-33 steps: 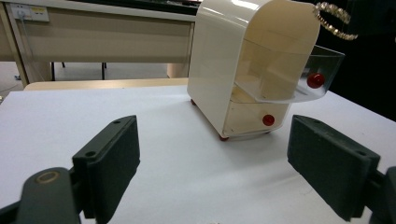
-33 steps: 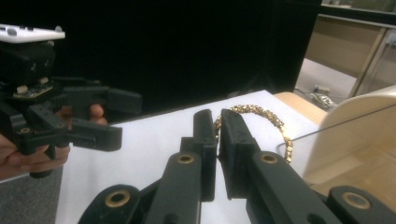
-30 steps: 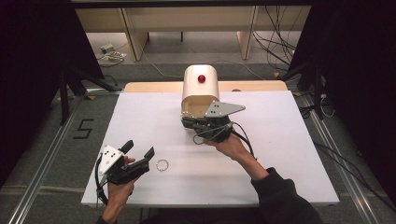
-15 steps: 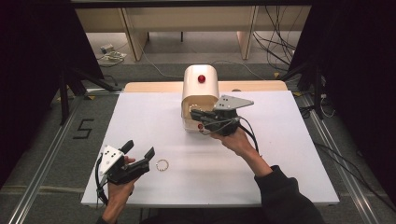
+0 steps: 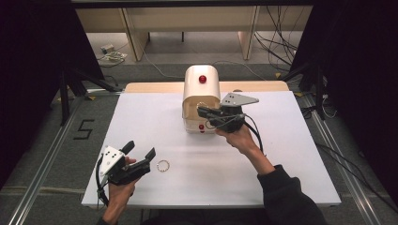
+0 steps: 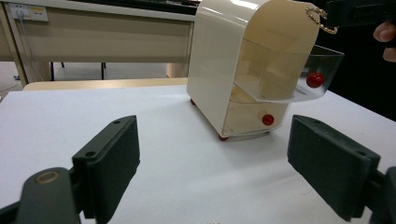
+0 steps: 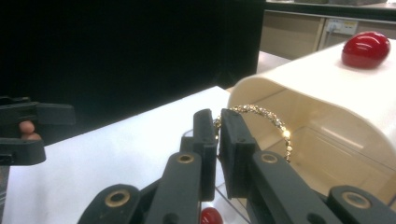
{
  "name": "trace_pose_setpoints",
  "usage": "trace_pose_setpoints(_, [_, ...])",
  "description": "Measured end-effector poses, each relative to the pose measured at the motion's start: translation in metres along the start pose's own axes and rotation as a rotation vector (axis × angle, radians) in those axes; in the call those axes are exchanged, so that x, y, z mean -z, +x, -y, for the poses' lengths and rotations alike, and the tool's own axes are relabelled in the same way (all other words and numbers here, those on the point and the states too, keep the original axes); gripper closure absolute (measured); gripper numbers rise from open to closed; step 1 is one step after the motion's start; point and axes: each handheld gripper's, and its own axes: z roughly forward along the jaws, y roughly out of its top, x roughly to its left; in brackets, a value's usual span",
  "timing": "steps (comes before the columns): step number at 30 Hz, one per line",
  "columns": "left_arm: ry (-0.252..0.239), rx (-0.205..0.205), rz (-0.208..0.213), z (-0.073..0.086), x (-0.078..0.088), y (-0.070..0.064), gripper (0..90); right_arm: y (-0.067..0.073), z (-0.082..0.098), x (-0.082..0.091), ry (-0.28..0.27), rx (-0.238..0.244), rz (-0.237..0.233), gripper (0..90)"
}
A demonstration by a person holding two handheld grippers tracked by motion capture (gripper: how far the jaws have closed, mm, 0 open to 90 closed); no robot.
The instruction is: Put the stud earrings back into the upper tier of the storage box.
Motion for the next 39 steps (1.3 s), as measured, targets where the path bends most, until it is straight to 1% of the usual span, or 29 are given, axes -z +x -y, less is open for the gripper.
trace_pose_setpoints(8, [-0.001, -0.002, 0.000, -0.0004, 0.0004, 0.0000, 16.2, -0.0056, 0.0018, -0.0002, 0.000, -0.023, 0.019, 85.8])
trace_pose_setpoints(19, [-0.003, 0.001, 0.001, -0.0004, 0.0003, -0.0002, 16.2, -0.0094, 0.0055, -0.0037, 0.018, -0.043, 0.046, 85.4])
trace_pose_setpoints(33, [0.000, 0.000, 0.000, 0.0000, 0.0000, -0.0004, 16.2, -0.0088, 0.0081, -0.0073, 0.024, -0.054, 0.048, 84.6])
trace_pose_setpoints(34, [0.000, -0.001, 0.001, -0.0003, 0.0004, -0.0002, 16.2, -0.0086, 0.0082, -0.0075, 0.025, -0.055, 0.048, 83.8])
trace_pose_setpoints(36, [0.000, 0.001, 0.001, -0.0002, 0.0000, -0.0003, 16.2, -0.0079, 0.0078, -0.0074, 0.018, -0.055, 0.043, 75.3])
trace_pose_setpoints(39, [0.000, 0.001, 0.001, -0.0001, 0.0000, -0.0004, 16.2, -0.0062, 0.0059, -0.0059, 0.004, -0.059, 0.026, 73.3])
